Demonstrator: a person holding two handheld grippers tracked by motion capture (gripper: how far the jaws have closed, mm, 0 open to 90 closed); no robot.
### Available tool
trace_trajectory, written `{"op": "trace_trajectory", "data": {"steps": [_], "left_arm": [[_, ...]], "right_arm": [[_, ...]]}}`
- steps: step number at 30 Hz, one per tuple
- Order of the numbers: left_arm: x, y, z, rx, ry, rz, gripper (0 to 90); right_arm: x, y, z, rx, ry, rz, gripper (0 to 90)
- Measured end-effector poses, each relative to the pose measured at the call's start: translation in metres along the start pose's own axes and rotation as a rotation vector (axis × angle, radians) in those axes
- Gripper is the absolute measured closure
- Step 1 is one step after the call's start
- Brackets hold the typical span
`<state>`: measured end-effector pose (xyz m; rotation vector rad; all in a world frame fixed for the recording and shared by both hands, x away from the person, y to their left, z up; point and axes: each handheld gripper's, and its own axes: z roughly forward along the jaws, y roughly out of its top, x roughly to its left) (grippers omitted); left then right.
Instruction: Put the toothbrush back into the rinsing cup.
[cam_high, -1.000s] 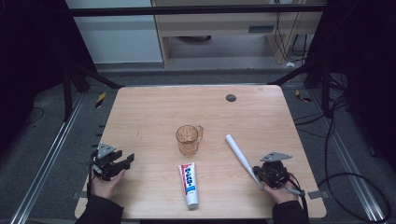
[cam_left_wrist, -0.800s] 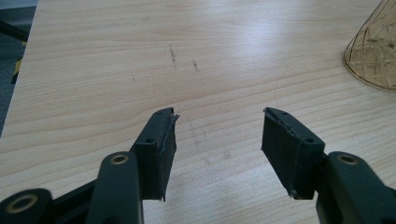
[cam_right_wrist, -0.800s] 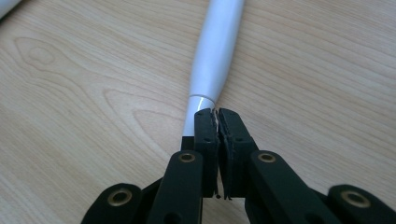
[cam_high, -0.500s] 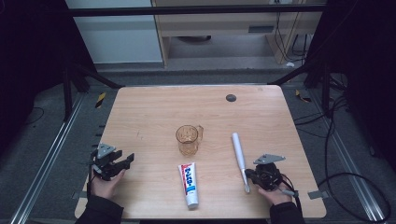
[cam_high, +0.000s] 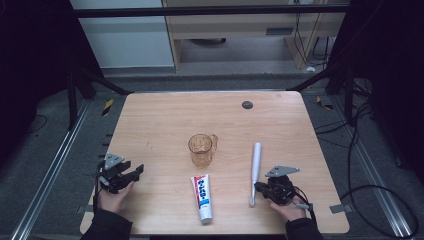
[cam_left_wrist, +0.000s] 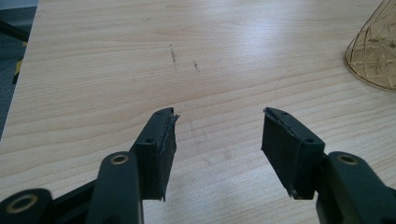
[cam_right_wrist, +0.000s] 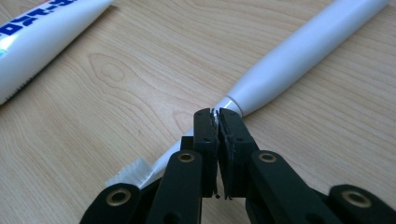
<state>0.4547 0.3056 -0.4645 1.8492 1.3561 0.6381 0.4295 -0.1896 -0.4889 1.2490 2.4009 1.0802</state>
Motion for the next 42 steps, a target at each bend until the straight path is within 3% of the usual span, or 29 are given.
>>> {"op": "trace_trajectory", "data": {"steps": [10, 16, 25, 31, 35, 42], "left_arm": [[0.000, 0.000, 0.001, 0.002, 0.001, 0.001, 43.9], [0.000, 0.000, 0.001, 0.002, 0.000, 0.000, 43.9], [0.001, 0.000, 0.001, 0.007, 0.003, 0.002, 43.9], [0.001, 0.000, 0.001, 0.008, 0.008, 0.001, 43.9], [0.002, 0.000, 0.001, 0.007, 0.009, 0.001, 43.9], [0.002, 0.000, 0.001, 0.008, 0.007, 0.002, 43.9]], "right_arm": [[0.007, 0.005, 0.006, -0.009, 0.018, -0.011, 88.9], [0.004, 0.007, 0.000, -0.047, 0.005, -0.019, 90.0], [-0.017, 0.023, -0.006, -0.119, -0.080, -0.005, 90.0], [-0.041, 0.044, 0.003, -0.186, -0.146, 0.062, 90.0], [-0.052, 0.055, 0.011, -0.218, -0.157, 0.091, 90.0], [-0.064, 0.067, 0.035, -0.204, -0.153, 0.097, 90.0]]}}
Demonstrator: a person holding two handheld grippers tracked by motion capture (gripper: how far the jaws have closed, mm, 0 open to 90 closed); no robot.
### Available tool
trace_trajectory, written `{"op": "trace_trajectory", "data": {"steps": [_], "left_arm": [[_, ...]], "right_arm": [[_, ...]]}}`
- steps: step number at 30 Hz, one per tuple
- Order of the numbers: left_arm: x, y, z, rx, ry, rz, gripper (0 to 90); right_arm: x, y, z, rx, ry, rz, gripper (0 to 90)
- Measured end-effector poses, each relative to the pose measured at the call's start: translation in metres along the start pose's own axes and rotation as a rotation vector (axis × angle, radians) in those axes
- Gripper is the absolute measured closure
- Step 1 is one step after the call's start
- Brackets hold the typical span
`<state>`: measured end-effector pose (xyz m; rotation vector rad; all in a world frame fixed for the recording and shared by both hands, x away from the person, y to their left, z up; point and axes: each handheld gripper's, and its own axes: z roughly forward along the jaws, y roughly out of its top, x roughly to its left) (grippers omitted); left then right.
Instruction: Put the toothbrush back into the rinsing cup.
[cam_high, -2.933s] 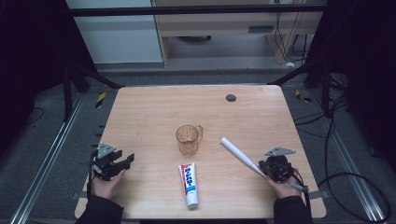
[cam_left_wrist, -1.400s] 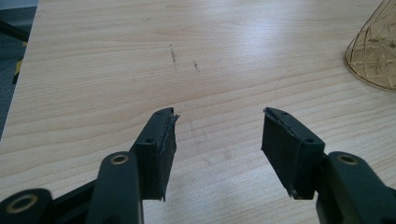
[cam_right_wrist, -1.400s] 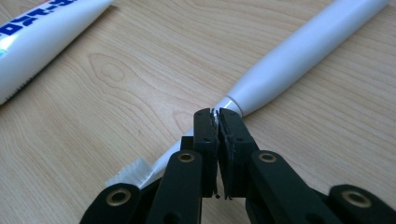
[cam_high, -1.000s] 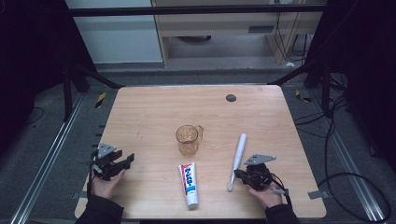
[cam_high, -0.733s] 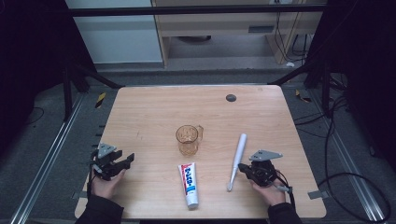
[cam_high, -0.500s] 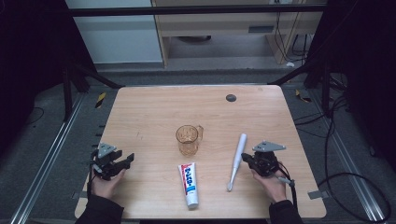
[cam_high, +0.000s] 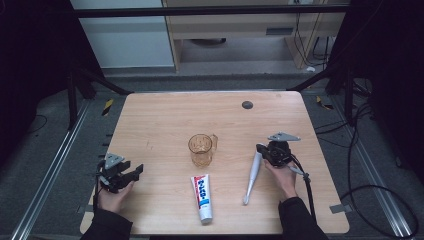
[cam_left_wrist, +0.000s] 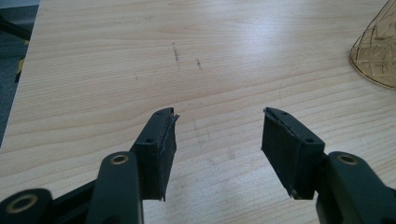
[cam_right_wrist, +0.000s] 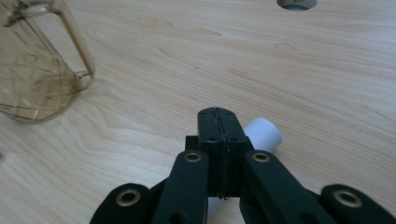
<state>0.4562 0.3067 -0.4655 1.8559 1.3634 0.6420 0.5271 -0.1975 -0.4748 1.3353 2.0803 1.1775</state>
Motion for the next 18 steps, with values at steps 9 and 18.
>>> {"op": "trace_trajectory", "data": {"steps": [9, 18], "left_arm": [[0.000, 0.000, 0.000, -0.001, -0.002, 0.002, 43.9], [0.000, 0.000, 0.000, -0.001, -0.002, 0.000, 43.9]], "right_arm": [[0.002, -0.003, 0.021, 0.053, -0.004, -0.029, 90.0], [-0.001, -0.004, 0.018, 0.100, -0.039, -0.061, 90.0]]}}
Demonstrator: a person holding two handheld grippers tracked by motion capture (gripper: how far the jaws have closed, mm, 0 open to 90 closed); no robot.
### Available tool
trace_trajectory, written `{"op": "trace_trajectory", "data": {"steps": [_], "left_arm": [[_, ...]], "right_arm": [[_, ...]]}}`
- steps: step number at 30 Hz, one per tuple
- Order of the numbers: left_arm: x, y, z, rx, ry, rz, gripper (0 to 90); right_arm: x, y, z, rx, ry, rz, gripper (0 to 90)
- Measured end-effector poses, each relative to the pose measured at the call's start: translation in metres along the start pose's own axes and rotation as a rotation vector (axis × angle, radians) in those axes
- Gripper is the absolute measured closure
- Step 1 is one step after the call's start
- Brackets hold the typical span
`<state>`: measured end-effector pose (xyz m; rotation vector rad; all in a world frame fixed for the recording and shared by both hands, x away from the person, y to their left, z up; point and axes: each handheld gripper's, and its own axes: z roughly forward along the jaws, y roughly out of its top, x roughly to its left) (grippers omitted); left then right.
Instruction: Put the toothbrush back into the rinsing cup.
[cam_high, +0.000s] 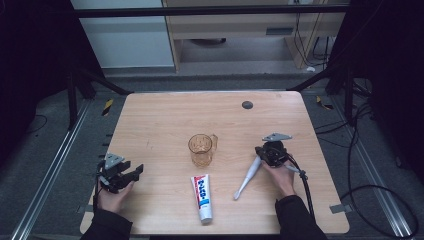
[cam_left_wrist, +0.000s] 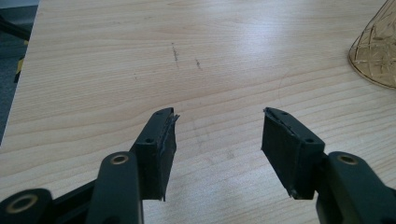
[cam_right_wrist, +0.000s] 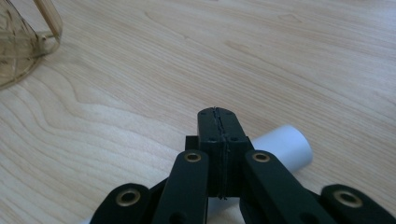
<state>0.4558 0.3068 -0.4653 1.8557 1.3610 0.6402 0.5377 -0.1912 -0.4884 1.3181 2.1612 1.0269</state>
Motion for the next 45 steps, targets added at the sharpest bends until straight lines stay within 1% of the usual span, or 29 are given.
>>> {"op": "trace_trajectory", "data": {"steps": [5, 8, 11, 12, 13, 20, 28, 33, 34, 38, 45], "left_arm": [[0.000, 0.000, 0.000, 0.001, 0.000, -0.001, 43.9], [0.000, 0.000, 0.000, 0.001, 0.000, -0.001, 43.9], [0.000, 0.000, 0.000, 0.001, 0.001, -0.002, 43.9], [0.000, 0.000, 0.000, -0.002, 0.000, -0.004, 43.9], [0.000, 0.000, 0.000, -0.002, 0.000, -0.004, 43.9], [0.000, 0.000, 0.000, -0.001, 0.000, -0.005, 44.0], [0.000, 0.000, -0.001, -0.002, -0.001, -0.005, 44.1], [0.000, 0.000, -0.001, -0.003, -0.001, -0.005, 44.2], [0.000, 0.000, -0.001, -0.003, 0.000, -0.005, 44.3], [0.000, 0.000, -0.001, -0.004, -0.001, -0.005, 44.3], [0.000, 0.000, -0.001, -0.005, 0.000, -0.005, 44.4]], "right_arm": [[-0.003, -0.003, -0.004, 0.021, -0.015, -0.006, 90.0], [-0.005, -0.005, -0.007, 0.021, -0.022, 0.003, 90.0], [-0.006, -0.007, -0.009, 0.037, -0.032, -0.009, 90.0], [-0.007, -0.008, -0.011, 0.039, -0.033, 0.003, 90.0], [-0.007, -0.008, -0.011, 0.039, -0.033, 0.003, 90.0], [-0.011, -0.012, -0.018, 0.053, -0.055, -0.008, 90.0], [-0.015, -0.016, -0.026, 0.064, -0.058, -0.006, 90.0], [-0.014, -0.019, -0.030, 0.068, -0.056, -0.015, 90.0], [-0.014, -0.020, -0.030, 0.077, -0.058, -0.023, 90.0], [-0.014, -0.021, -0.032, 0.082, -0.054, -0.022, 90.0], [-0.013, -0.026, -0.039, 0.086, -0.049, -0.028, 90.0]]}}
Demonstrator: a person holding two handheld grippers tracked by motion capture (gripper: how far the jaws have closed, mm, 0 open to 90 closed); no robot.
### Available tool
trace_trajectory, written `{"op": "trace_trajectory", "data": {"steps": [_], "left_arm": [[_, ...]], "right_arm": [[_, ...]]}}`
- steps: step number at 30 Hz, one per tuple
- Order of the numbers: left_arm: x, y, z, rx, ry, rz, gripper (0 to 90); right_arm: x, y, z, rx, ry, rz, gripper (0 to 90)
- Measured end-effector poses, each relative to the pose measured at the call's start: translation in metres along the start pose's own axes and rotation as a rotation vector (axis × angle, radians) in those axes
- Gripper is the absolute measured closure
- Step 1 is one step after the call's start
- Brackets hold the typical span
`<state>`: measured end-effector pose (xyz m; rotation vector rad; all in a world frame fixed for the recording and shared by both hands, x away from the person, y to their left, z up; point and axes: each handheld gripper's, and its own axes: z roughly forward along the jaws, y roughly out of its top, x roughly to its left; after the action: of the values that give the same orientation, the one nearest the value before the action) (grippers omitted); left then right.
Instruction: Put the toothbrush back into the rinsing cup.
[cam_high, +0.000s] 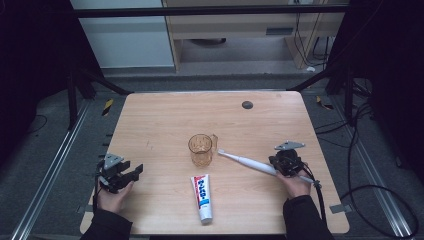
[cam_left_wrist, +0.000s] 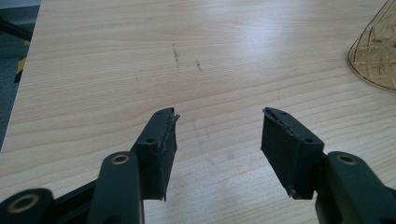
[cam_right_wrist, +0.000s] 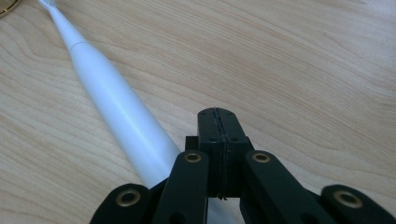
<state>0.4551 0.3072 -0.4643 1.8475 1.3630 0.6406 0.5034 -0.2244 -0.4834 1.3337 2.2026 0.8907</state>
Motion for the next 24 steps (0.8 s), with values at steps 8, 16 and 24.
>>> {"op": "trace_trajectory", "data": {"steps": [8, 16, 24], "left_arm": [[0.000, 0.000, 0.000, 0.000, 0.000, 0.000, 44.5], [0.000, 0.000, 0.000, -0.001, 0.000, -0.001, 44.5], [0.000, 0.000, 0.000, -0.001, -0.001, 0.001, 44.4]], "right_arm": [[0.003, -0.003, -0.007, 0.002, 0.008, -0.006, 90.0], [0.006, -0.006, -0.008, 0.007, 0.012, -0.011, 90.0], [0.007, -0.005, -0.012, -0.006, 0.014, -0.014, 89.7]]}}
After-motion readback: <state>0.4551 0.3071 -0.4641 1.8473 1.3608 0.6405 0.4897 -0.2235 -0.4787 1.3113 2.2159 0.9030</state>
